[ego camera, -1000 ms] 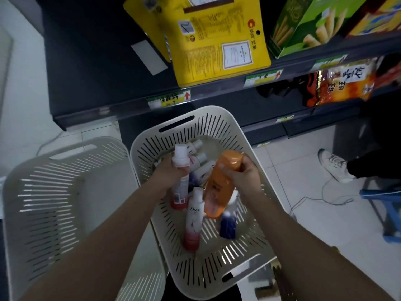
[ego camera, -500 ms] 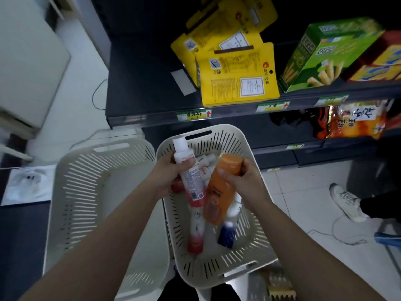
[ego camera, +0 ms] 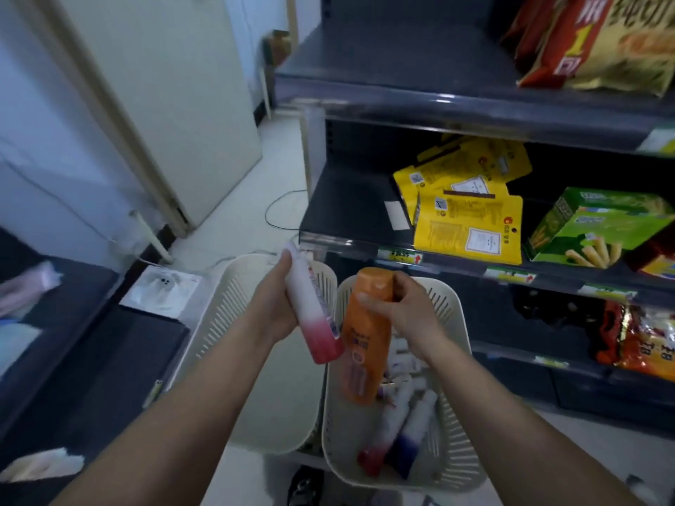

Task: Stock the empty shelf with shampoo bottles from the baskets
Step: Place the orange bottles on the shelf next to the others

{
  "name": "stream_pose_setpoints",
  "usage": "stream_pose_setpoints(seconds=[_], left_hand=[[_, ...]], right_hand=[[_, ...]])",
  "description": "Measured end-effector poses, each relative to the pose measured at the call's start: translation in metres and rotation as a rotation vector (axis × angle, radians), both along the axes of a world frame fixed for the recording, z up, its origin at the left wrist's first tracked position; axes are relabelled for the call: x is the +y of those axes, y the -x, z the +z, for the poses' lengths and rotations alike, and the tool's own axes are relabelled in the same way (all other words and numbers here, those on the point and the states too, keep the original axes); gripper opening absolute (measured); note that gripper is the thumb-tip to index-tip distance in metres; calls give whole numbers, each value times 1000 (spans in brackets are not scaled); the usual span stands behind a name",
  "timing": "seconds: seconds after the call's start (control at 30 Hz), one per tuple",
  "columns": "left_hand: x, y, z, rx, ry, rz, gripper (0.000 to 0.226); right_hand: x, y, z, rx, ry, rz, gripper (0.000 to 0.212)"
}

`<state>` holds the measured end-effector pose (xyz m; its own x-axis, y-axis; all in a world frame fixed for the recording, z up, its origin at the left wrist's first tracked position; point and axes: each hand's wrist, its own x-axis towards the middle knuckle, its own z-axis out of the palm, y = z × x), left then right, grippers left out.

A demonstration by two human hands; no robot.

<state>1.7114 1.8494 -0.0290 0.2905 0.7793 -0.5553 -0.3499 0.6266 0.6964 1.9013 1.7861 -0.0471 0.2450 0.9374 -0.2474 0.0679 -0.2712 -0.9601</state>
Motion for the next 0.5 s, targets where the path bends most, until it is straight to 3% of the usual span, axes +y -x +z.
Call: stream_pose_setpoints(seconds=[0.17,0.27,0.3,0.4,0.43,0.5], left_hand=[[-18,59,29,80,-30,125,61],[-38,100,54,310,-130,164,39],[-45,117,61,354,-144,194,41],[-68,172,77,408,-175,262,86],[-77,189,83,420,-190,301,90],[-94,220,96,463,-217,397,58]], right_hand=[[9,47,33,14,-45,215,32],[16,83,49,18,-81,310,36],[18,98,53,22,-87,340,39],[21,145,68,29,-107,452,36],[21,163,72,27,-116,493,33],[20,200,80,21,-142,564,29]])
